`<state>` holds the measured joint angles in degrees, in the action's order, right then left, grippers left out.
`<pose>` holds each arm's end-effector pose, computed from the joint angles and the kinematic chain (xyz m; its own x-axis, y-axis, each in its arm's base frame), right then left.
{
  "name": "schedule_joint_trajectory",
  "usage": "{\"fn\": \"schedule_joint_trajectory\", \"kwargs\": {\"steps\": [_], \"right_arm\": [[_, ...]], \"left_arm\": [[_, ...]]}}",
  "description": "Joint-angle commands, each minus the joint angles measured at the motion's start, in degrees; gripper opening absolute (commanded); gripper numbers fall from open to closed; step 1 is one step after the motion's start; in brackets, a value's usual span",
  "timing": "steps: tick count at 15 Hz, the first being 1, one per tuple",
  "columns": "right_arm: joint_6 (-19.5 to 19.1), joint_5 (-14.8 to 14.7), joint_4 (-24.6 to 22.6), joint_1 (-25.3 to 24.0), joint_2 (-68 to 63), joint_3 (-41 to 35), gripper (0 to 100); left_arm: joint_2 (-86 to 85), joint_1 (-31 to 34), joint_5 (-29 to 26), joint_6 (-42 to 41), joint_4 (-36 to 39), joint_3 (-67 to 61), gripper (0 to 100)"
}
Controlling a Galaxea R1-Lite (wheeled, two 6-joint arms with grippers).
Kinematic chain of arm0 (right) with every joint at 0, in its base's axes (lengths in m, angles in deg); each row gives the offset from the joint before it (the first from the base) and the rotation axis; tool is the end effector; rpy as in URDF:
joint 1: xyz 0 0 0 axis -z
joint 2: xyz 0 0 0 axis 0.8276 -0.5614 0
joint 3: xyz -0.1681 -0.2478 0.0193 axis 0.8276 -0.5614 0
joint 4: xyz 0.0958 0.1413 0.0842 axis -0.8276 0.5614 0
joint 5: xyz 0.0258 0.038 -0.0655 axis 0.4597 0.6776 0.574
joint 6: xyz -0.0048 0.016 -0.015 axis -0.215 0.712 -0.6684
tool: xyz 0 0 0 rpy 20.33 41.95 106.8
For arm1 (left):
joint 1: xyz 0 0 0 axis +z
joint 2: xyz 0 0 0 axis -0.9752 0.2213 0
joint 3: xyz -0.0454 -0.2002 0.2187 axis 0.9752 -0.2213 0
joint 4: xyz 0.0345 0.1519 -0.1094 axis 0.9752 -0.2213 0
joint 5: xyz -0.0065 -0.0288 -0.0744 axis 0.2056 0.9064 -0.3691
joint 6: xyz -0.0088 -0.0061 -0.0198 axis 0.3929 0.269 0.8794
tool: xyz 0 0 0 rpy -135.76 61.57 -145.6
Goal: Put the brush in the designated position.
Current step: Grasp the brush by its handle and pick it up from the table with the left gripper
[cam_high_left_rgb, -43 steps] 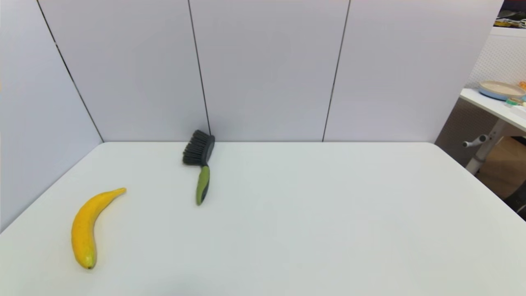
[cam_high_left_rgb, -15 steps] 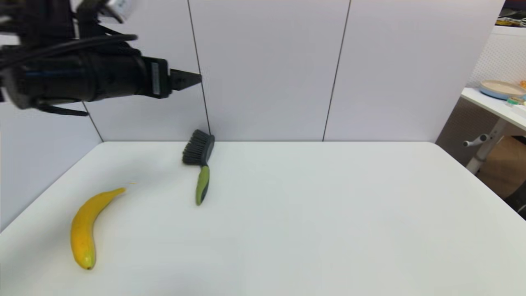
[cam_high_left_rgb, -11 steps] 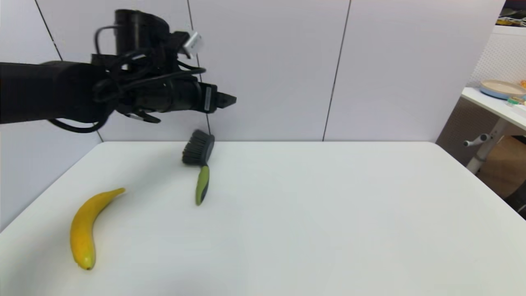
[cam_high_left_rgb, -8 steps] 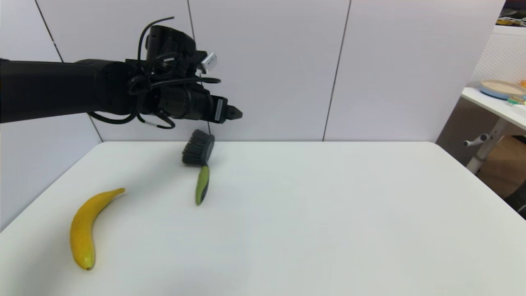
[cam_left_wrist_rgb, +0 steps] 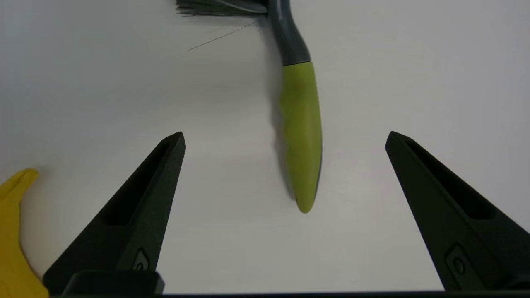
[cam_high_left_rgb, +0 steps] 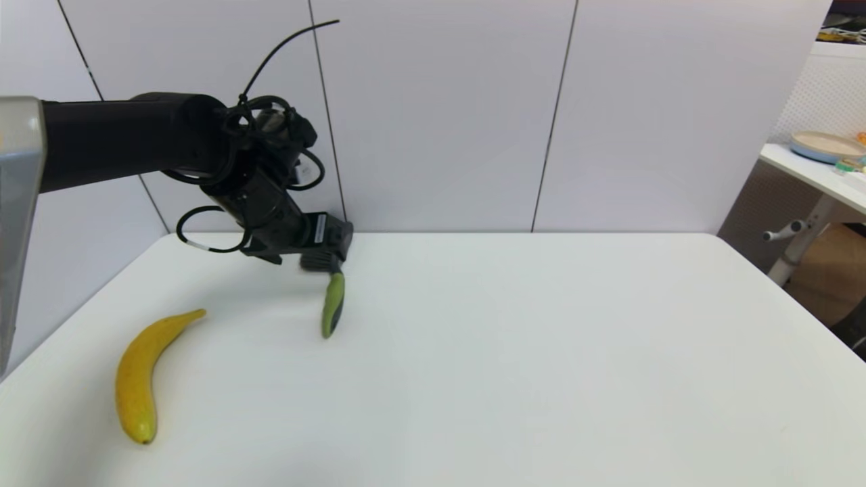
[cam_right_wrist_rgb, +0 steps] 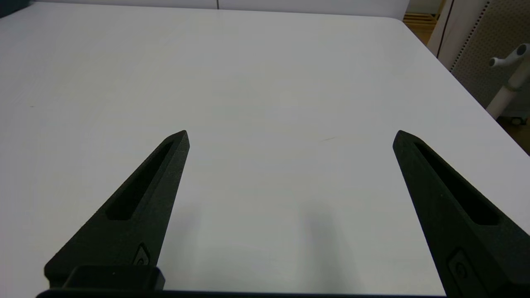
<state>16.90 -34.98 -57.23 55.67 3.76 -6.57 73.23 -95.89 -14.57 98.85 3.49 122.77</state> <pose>-0.0230 0.0001 0.0744 0.9999 0.0084 -0.0097 -0.0088 0.9992 -0.0393 0.3679 -0.1227 0.2197 0.5159 -0.0950 -0.8514 0.0567 0.9954 -0.0767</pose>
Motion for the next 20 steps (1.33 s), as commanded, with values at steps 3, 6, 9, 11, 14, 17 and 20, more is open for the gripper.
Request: {"fn": "schedule_joint_trajectory", "kwargs": {"steps": [3,6,9,11,14,17,20], "right_arm": [[0.0,0.0,0.0,0.0,-0.1,-0.1,100],[0.0,0.0,0.0,0.0,-0.1,-0.1,100],[0.0,0.0,0.0,0.0,-0.1,-0.1,100],[0.0,0.0,0.0,0.0,-0.1,-0.1,100],[0.0,0.0,0.0,0.0,-0.1,-0.1,100],[0.0,0.0,0.0,-0.1,-0.1,-0.1,100],[0.0,0.0,0.0,0.0,-0.1,-0.1,100]], "left_arm": [[4.9,0.7,-1.7,3.6,8.7,-1.2,100],[3.6,0.9,-1.7,1.6,9.1,-0.5,100],[3.4,0.7,-1.8,1.5,9.4,1.4,100],[3.3,-0.3,-1.7,3.0,9.4,1.5,100],[1.6,-0.3,-1.4,3.6,6.6,0.4,100],[2.5,-0.2,3.9,2.8,4.8,0.4,100],[4.6,-0.1,11.9,2.8,5.5,1.1,100]]}}
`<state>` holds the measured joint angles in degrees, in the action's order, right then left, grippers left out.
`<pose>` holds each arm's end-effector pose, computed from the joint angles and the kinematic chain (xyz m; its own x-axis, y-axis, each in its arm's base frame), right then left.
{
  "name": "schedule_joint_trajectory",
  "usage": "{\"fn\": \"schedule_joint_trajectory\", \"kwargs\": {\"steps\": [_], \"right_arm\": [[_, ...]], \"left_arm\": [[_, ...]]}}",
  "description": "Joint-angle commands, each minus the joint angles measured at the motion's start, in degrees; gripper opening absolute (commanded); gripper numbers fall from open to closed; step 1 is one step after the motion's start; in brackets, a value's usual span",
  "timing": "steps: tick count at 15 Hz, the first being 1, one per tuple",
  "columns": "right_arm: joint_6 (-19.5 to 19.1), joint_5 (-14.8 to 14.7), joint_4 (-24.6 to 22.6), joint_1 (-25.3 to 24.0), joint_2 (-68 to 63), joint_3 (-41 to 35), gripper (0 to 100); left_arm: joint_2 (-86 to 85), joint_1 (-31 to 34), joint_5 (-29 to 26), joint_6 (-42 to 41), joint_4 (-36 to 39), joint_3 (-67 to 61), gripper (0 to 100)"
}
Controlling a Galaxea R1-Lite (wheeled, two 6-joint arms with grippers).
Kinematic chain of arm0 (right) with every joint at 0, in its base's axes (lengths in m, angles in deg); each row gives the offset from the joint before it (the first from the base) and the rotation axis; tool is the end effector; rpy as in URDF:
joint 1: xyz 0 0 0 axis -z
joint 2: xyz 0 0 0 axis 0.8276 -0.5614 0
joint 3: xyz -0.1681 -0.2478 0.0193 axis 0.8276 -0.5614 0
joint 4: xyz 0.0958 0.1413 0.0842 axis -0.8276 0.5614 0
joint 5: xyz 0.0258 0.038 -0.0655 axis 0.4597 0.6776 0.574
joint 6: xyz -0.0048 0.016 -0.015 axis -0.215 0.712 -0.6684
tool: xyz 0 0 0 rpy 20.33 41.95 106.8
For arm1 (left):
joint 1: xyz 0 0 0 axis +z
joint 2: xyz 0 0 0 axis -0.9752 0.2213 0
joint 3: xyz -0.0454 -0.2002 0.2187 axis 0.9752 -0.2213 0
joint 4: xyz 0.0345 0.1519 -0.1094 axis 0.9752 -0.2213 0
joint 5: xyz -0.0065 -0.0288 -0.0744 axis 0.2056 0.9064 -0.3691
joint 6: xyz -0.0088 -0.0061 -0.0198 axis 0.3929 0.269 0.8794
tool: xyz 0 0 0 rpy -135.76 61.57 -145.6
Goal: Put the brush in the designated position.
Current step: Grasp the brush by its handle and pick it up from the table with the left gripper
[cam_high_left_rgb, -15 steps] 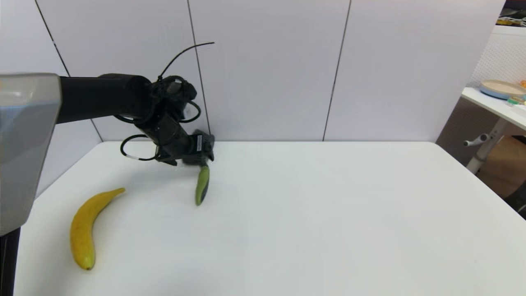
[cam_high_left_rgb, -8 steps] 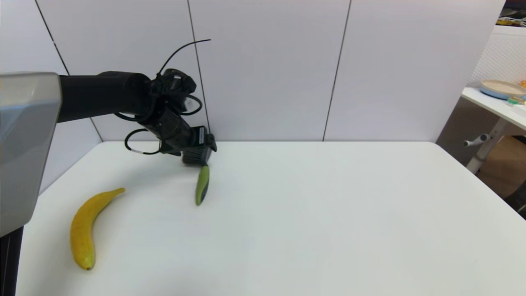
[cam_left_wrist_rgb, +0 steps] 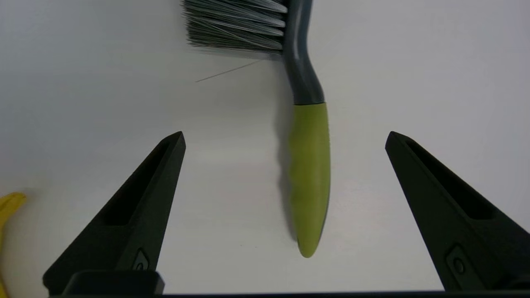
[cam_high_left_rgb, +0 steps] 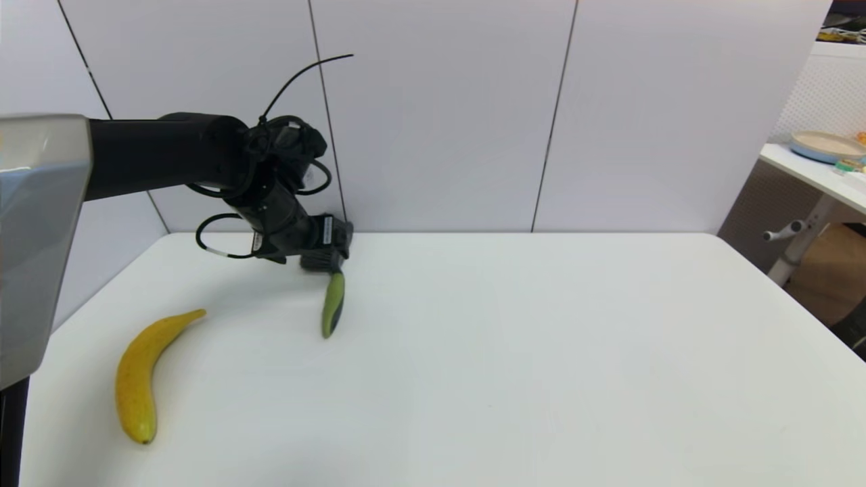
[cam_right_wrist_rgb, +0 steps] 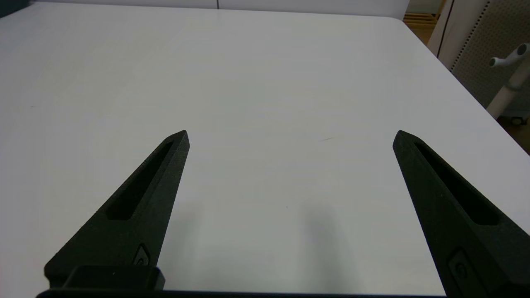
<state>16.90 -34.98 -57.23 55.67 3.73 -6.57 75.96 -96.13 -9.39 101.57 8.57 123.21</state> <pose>-0.0229 0.0001 0.0744 0.9999 0.0084 -0.0102 -0.0088 0.9992 -0.0393 0.3851 -0.1282 0.2077 0.5774 -0.0235 -0.8161 -0.0234 0.9987 -0.0453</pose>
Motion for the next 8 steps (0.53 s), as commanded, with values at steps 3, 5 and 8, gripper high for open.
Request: {"fn": "schedule_joint_trajectory", "kwargs": {"steps": [3,5,8], "right_arm": [[0.0,0.0,0.0,0.0,0.0,-0.1,100],[0.0,0.0,0.0,0.0,0.0,-0.1,100],[0.0,0.0,0.0,-0.1,0.0,-0.1,100]], "left_arm": [[4.1,-0.2,8.2,0.6,4.9,0.7,100],[5.5,-1.0,8.0,1.2,6.2,0.7,100],[5.8,-2.4,7.4,4.4,6.2,0.7,100]]}}
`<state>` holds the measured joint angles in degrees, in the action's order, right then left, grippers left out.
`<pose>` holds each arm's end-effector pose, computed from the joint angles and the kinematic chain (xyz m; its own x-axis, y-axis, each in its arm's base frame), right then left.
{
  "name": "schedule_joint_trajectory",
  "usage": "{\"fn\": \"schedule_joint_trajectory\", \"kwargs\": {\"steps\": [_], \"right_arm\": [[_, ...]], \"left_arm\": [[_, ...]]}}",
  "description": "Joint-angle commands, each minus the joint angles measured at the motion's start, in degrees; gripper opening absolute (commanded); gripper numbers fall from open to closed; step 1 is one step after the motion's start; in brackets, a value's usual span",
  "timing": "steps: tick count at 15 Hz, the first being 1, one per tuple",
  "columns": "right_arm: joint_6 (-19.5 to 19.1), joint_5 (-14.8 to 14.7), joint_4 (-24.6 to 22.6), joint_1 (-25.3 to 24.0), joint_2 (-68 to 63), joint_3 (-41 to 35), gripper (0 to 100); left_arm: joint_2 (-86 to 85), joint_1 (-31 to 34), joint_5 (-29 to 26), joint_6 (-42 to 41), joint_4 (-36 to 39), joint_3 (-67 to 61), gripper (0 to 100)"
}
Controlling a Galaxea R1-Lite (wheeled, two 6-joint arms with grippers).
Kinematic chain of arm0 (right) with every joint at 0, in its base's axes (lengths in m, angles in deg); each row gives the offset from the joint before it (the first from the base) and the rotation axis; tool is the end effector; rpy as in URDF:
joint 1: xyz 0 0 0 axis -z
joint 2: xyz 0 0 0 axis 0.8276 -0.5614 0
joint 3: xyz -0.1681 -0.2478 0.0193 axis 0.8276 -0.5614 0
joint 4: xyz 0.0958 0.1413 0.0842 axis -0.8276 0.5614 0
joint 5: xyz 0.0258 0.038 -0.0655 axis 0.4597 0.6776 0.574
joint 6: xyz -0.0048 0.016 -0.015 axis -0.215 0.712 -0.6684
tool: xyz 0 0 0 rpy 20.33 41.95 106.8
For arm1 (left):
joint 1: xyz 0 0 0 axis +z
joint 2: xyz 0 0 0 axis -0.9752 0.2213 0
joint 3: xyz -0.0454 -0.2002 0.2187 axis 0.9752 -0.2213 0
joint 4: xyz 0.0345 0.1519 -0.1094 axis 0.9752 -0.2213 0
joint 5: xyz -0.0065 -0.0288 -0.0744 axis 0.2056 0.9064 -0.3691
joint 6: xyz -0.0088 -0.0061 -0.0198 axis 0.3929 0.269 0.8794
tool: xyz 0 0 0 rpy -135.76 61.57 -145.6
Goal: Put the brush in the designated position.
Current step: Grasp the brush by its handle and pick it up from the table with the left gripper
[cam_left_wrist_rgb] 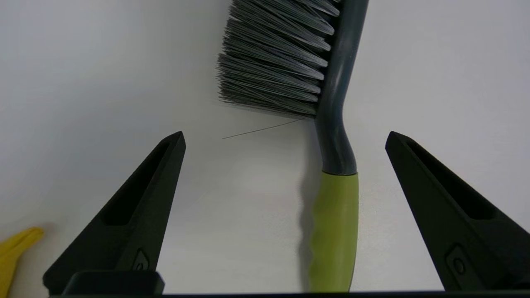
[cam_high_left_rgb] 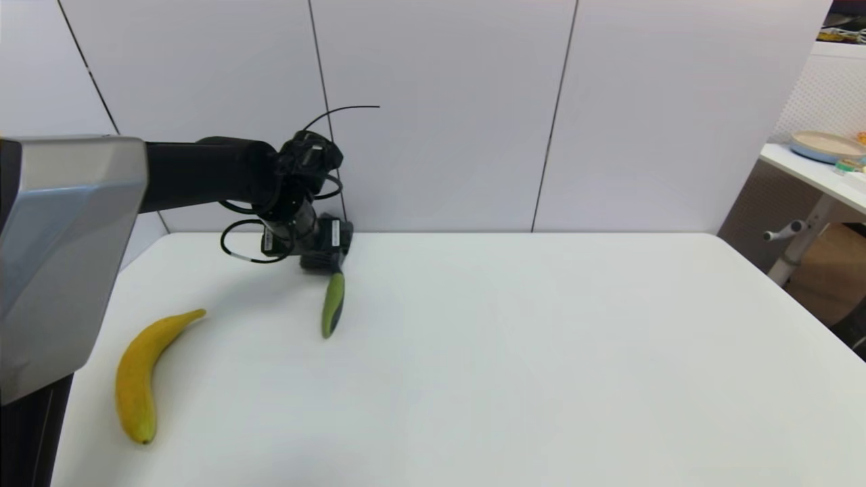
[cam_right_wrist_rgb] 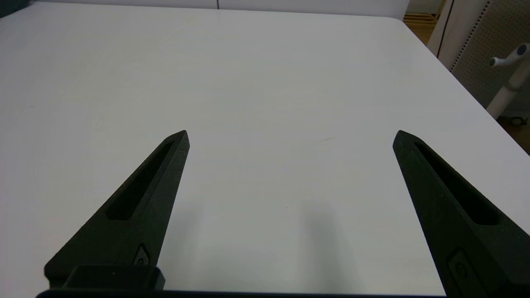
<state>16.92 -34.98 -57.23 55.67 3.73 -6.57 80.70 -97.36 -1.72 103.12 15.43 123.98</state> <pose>-0.0229 0.0001 0.0744 0.9999 0.0084 -0.0102 -0.0088 0.9992 -0.0390 0.4080 -0.1428 0.1840 0.6421 0.0788 -0.7626 -0.1001 0.9948 0.0185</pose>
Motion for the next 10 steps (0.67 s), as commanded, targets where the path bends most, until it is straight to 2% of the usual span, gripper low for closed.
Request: {"fn": "schedule_joint_trajectory", "kwargs": {"steps": [1,8,10], "right_arm": [[-0.1,0.0,0.0,0.0,0.0,-0.1,100],[-0.1,0.0,0.0,-0.1,0.0,-0.1,100],[-0.1,0.0,0.0,-0.1,0.0,-0.1,100]], "left_arm": [[1.1,-1.2,-0.3,3.7,-1.4,-0.1,100],[3.3,-1.4,-0.2,6.5,-1.8,-0.2,100],[3.4,-1.4,-2.1,6.7,-1.5,-0.6,100]]}}
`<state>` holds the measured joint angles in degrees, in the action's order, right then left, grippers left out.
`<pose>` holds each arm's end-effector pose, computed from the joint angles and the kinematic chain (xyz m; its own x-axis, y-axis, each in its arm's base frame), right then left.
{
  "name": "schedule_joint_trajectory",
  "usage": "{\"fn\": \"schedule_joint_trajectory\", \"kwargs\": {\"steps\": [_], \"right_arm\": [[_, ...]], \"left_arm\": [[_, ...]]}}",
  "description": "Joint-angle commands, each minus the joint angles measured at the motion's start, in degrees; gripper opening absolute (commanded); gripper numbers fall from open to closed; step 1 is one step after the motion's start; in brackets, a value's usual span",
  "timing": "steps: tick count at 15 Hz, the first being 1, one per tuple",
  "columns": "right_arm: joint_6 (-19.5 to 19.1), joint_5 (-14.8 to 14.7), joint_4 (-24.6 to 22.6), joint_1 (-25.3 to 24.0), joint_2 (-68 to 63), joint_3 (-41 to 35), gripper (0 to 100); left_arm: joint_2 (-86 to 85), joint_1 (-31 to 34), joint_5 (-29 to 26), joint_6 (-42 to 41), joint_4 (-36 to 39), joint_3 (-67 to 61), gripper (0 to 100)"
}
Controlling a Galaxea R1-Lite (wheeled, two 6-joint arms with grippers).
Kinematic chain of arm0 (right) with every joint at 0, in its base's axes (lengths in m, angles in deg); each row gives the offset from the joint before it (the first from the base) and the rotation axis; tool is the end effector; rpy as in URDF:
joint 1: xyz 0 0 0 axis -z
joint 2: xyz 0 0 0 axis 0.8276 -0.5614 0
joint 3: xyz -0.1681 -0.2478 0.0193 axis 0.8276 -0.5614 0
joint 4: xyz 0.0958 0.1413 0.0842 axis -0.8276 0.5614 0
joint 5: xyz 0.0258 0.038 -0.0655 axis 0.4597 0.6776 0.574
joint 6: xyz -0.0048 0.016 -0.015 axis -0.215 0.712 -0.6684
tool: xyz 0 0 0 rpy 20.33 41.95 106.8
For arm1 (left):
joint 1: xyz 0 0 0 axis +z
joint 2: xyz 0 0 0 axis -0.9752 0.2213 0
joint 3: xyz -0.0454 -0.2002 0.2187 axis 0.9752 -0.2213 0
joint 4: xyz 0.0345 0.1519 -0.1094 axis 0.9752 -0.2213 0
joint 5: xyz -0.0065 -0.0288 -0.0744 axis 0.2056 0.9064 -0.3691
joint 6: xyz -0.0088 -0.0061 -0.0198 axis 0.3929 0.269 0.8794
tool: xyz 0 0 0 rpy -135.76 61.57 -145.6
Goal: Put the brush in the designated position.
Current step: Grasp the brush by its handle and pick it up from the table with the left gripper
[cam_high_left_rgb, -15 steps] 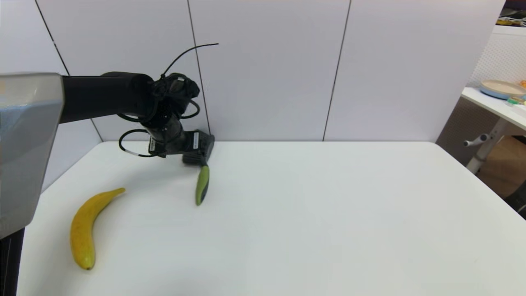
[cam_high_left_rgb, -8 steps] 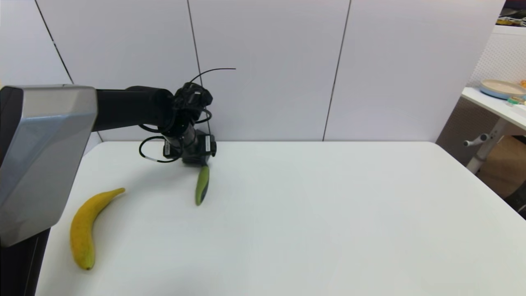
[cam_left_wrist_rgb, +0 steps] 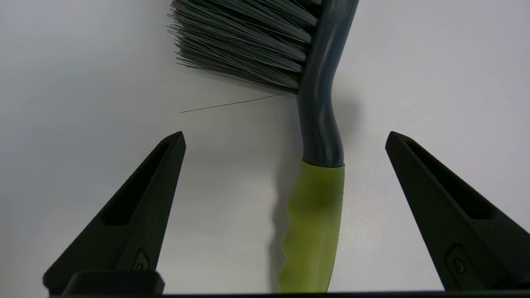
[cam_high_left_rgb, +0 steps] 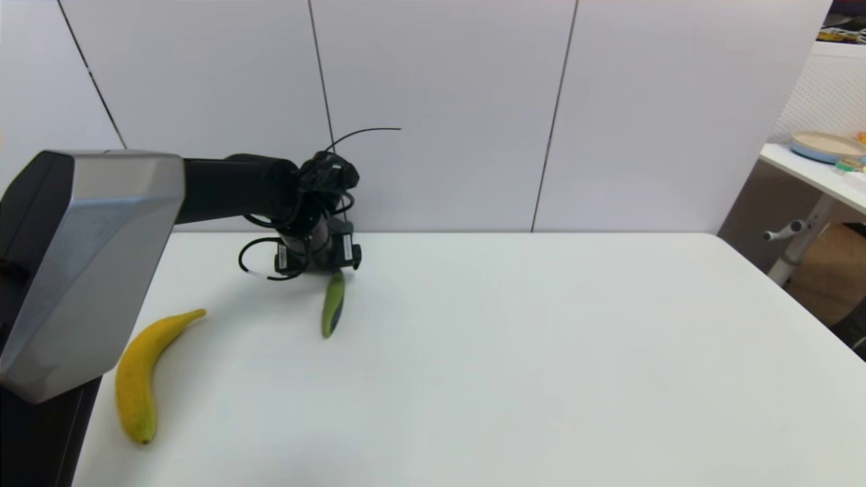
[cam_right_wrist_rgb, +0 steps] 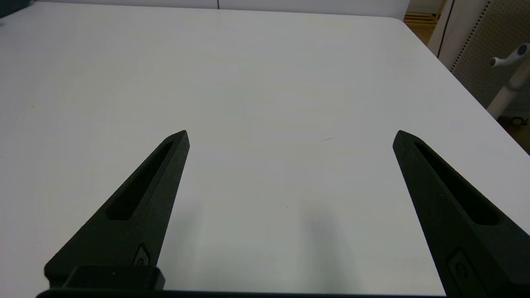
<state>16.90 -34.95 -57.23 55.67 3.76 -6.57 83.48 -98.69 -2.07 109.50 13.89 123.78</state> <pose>-0.0230 0.0001 0.0744 0.9999 0.0089 -0.0097 -0.0093 0.9992 -0.0393 0.4101 -0.1545 0.1604 0.5849 0.0807 -0.8071 -0.1603 0.9869 -0.0174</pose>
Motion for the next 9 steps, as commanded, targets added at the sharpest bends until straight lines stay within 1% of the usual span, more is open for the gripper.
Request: {"fn": "schedule_joint_trajectory", "kwargs": {"steps": [1,6,9], "right_arm": [[0.0,0.0,0.0,0.0,-0.1,-0.1,100],[0.0,0.0,0.0,0.0,-0.1,-0.1,100],[0.0,0.0,0.0,0.0,-0.1,-0.1,100]], "left_arm": [[0.7,0.0,-2.8,0.3,0.1,-0.2,100],[1.9,0.1,-2.9,-0.6,0.4,0.1,100],[2.9,0.2,-2.9,-2.1,2.0,0.0,100]]}}
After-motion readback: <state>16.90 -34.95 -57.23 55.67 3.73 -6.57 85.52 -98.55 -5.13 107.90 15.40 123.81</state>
